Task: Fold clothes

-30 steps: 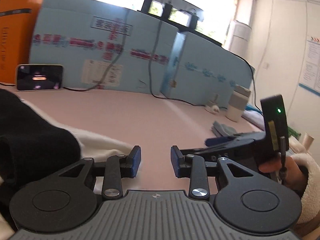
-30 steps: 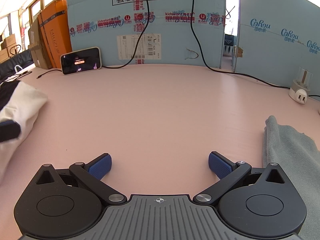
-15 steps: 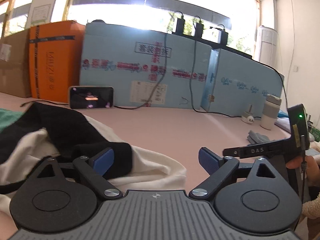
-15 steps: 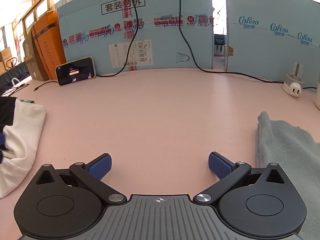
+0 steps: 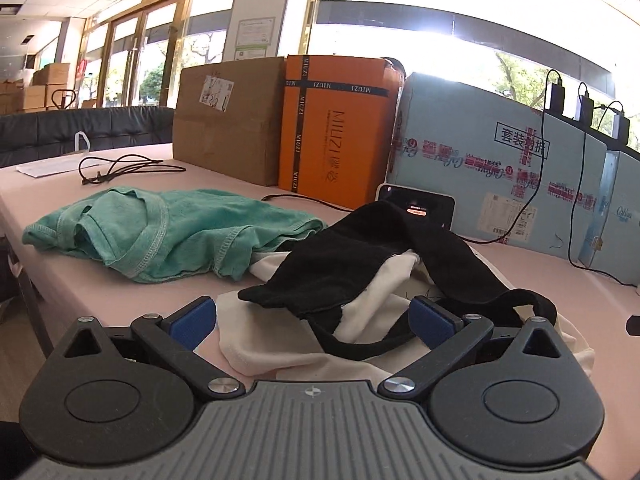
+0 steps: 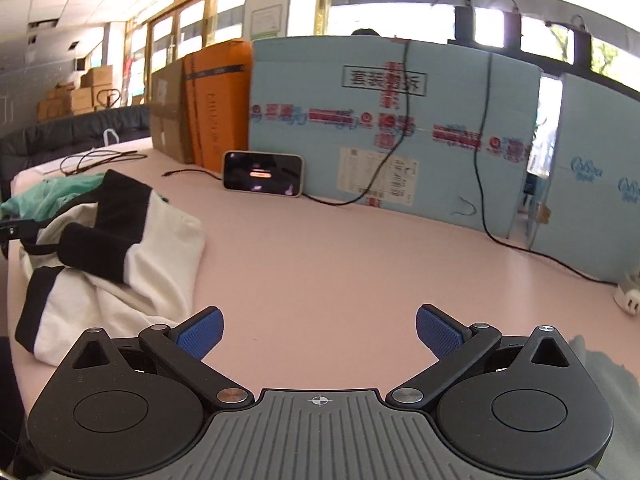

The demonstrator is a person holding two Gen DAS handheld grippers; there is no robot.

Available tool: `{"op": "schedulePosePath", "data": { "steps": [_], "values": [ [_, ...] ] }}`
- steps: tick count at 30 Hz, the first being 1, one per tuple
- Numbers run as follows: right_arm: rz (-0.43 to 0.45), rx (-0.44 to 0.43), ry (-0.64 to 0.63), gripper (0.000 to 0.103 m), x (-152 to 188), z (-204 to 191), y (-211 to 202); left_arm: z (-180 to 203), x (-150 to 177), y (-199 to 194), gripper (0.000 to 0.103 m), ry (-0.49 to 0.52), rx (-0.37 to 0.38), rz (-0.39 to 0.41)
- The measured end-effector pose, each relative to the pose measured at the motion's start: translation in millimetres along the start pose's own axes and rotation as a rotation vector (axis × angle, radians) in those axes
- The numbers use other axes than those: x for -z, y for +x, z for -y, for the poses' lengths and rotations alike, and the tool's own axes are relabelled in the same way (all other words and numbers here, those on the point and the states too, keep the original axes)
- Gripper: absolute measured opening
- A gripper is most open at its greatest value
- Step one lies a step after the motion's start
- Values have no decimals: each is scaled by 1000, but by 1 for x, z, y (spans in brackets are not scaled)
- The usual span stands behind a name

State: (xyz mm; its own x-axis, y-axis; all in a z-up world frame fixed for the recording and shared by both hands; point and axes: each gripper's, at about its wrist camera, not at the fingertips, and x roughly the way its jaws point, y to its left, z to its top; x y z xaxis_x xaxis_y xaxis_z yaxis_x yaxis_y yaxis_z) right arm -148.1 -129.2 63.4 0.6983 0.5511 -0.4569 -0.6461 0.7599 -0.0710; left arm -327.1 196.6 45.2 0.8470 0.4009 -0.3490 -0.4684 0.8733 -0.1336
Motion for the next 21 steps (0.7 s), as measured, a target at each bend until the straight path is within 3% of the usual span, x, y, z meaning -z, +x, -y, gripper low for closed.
{"op": "schedulePosePath", "data": {
  "steps": [3,7,10,13,15,16,18,21],
  "values": [
    [13,-94,-95,103,-18,-35,8,-4,5,1,103,11,11,-9],
    [-32,-206,-219,103,-28,-80,41,-15,14,0,103,-42,28,-31],
    [-112,-259,-224,101,-25,-104,75,-23,17,-7,103,-67,48,-24],
    [-126,-301,-210,91,-22,-115,89,-28,15,-12,103,-72,45,-14],
    [-141,-357,-184,58,-24,-113,88,-29,14,-13,103,-78,48,-11],
    [-151,-374,-172,52,-24,-112,87,-28,13,-14,103,-81,53,-6],
    [-150,-368,-177,28,-23,-113,82,-25,13,-15,103,-81,70,2],
    [-121,-326,-190,14,-20,-111,67,-14,12,-17,103,-61,109,9]
  ]
}}
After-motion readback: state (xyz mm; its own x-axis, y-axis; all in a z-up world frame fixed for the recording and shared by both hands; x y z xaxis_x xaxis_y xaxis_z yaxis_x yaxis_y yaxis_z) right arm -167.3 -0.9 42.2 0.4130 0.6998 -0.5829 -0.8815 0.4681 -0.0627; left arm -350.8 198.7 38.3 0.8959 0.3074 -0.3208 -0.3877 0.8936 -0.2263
